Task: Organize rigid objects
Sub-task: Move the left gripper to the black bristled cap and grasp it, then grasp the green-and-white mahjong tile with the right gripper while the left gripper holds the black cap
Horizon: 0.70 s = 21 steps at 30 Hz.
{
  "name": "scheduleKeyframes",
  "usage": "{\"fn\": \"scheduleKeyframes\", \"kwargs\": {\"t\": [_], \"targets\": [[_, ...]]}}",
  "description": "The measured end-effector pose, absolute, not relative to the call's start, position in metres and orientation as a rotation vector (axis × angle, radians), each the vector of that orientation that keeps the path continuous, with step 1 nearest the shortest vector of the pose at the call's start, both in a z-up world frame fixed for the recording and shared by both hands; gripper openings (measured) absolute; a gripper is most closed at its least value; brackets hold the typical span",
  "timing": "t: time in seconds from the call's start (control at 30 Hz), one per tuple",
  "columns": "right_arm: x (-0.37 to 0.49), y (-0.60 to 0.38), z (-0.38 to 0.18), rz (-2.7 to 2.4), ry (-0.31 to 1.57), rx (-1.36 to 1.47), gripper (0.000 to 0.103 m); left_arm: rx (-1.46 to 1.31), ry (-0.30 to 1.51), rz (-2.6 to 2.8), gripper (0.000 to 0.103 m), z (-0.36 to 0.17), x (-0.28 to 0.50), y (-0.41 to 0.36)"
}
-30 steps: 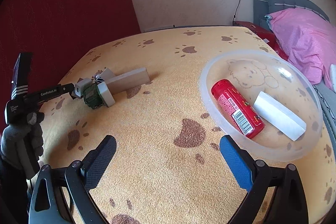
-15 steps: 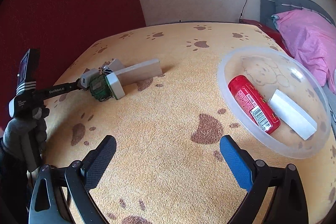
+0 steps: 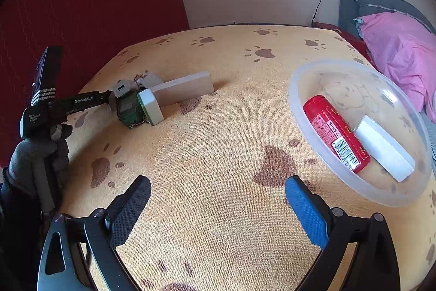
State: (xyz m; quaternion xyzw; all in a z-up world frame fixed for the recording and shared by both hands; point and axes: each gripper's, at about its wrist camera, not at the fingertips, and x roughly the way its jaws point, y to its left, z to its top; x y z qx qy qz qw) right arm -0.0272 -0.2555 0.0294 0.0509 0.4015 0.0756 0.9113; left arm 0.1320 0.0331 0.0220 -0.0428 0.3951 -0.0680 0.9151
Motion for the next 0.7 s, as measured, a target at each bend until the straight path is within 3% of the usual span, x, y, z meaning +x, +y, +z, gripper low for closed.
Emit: {"fn": "scheduleKeyframes", "kwargs": {"t": [0.2,0.3,0.43,0.7], "targets": [[-0.018,-0.24,0.032,0.183,0.83,0.08,0.101,-0.132,0.792,-0.164,0.033,0.021,0.131,0.037],[-0.011,-0.233,0.035,0.193,0.826,0.072,0.1,-0.159,0.776,-0.174,0.024,0.023,0.128,0.041],[0.001,-0.221,0.041,0.209,0.822,0.054,0.096,-0.163,0.744,-0.158,0.024,0.026,0.12,0.043],[0.034,-0.193,0.04,0.26,0.844,0.019,0.076,-0.183,0.705,-0.133,0.024,0.03,0.11,0.054]]}}
